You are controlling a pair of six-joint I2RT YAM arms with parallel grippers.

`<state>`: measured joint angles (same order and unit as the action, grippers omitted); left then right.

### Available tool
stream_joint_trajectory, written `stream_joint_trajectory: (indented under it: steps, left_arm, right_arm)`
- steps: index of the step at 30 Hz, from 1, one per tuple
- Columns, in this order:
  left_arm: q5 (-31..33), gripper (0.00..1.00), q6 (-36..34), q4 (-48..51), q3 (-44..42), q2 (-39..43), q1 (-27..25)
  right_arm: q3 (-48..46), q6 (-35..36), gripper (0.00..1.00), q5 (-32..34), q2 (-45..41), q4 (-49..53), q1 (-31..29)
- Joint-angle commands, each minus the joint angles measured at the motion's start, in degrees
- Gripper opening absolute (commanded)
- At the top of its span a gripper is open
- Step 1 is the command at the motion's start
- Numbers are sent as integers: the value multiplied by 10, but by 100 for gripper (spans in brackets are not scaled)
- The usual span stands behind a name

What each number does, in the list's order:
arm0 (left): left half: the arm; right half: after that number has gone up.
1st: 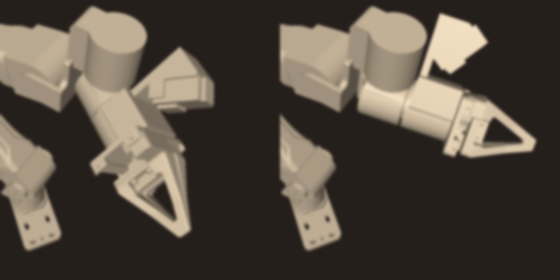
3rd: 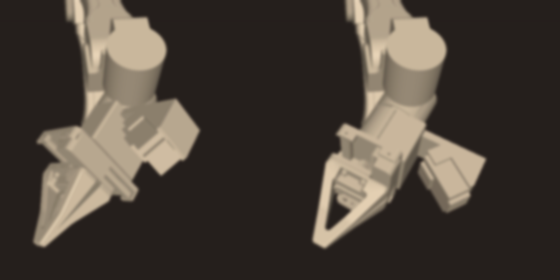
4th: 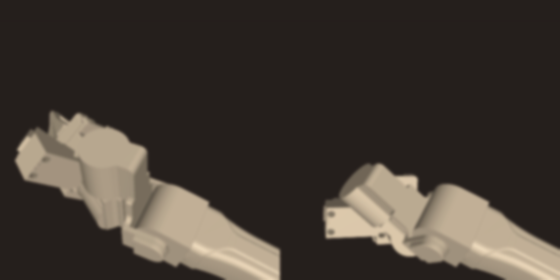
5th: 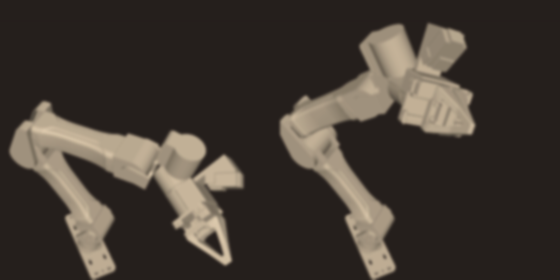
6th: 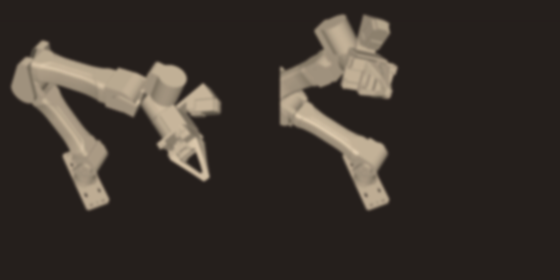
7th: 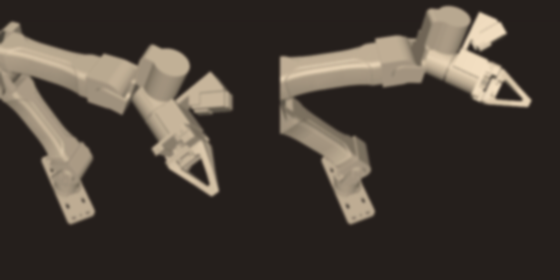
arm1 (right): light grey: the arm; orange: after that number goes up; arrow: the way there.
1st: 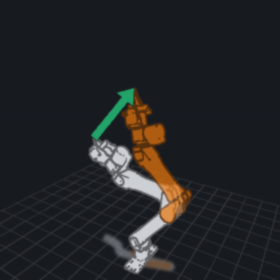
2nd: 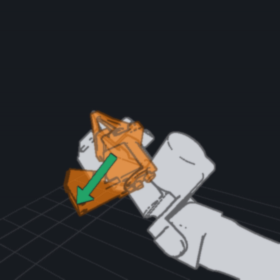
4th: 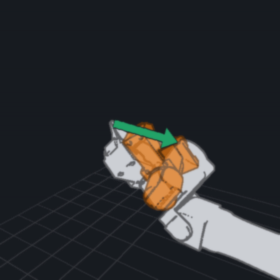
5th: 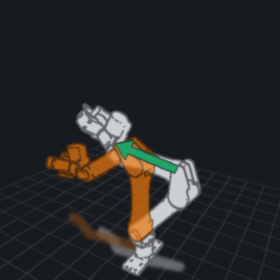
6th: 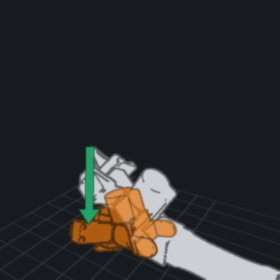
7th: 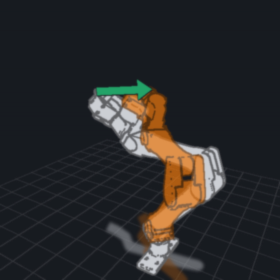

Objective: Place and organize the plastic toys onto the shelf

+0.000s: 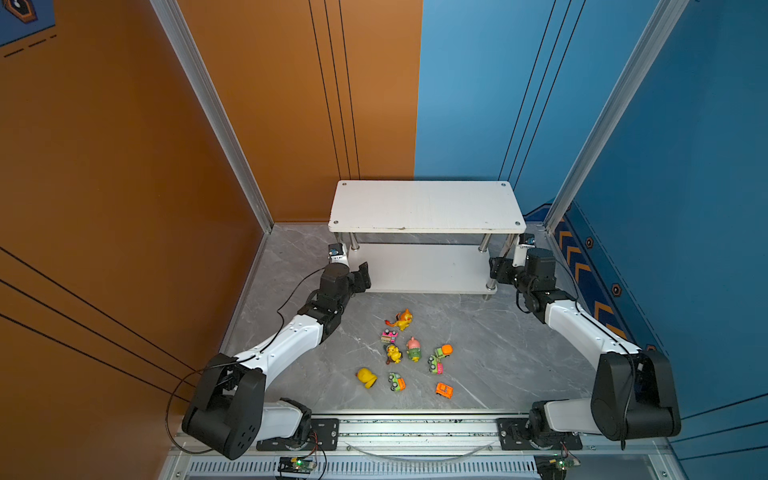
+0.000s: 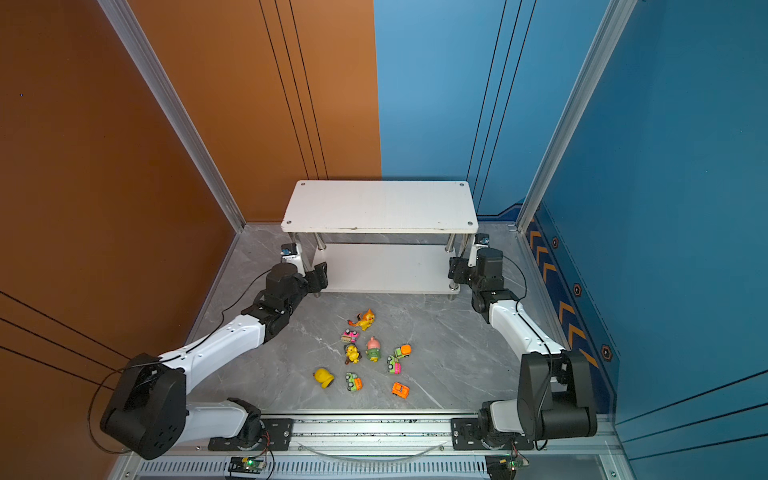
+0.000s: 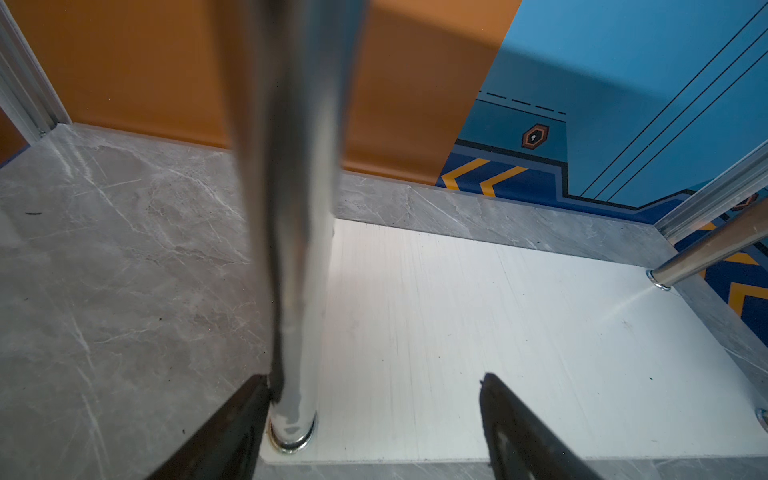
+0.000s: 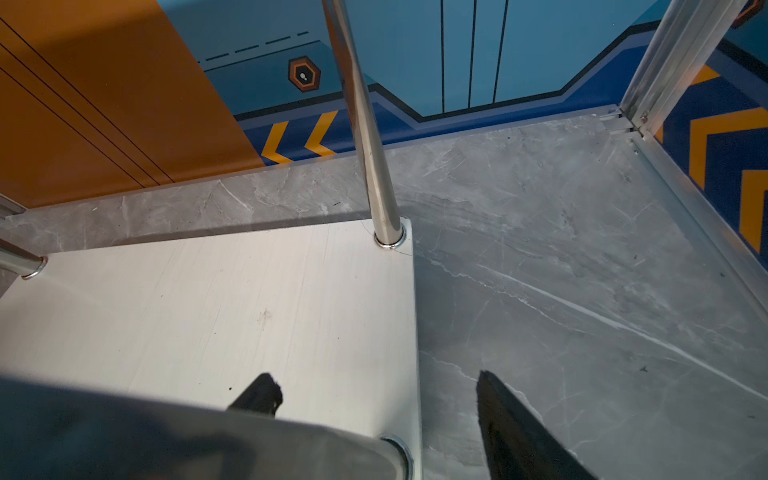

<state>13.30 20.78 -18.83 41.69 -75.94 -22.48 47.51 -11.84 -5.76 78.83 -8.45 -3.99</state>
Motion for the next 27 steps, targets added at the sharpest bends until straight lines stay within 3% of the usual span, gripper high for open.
stream_joint_trajectory:
  steps: [1,5,10,14,17,22,27]
  left_arm:
    - [-7,80,-3,-10,13,3,-7]
    - [-2,80,-3,-10,0,32,-17]
    - [18,80,-3,17,-27,102,-40]
    - [46,81,-2,56,-55,173,-63]
    - [70,81,0,95,-79,230,-80]
    - [104,76,19,176,-106,313,-89]
    - [119,72,34,239,-116,338,-90]
  right_arm:
    - [-12,-6,80,55,-40,34,-31]
    - [-52,-22,83,147,-123,98,-83]
    - [-85,-45,84,249,-239,216,-189]
    - [-79,-72,84,329,-281,318,-272]
    - [-89,-108,82,316,-295,343,-318]
    - [-119,-172,66,247,-254,286,-422]
    - [-59,-162,70,271,-136,292,-523]
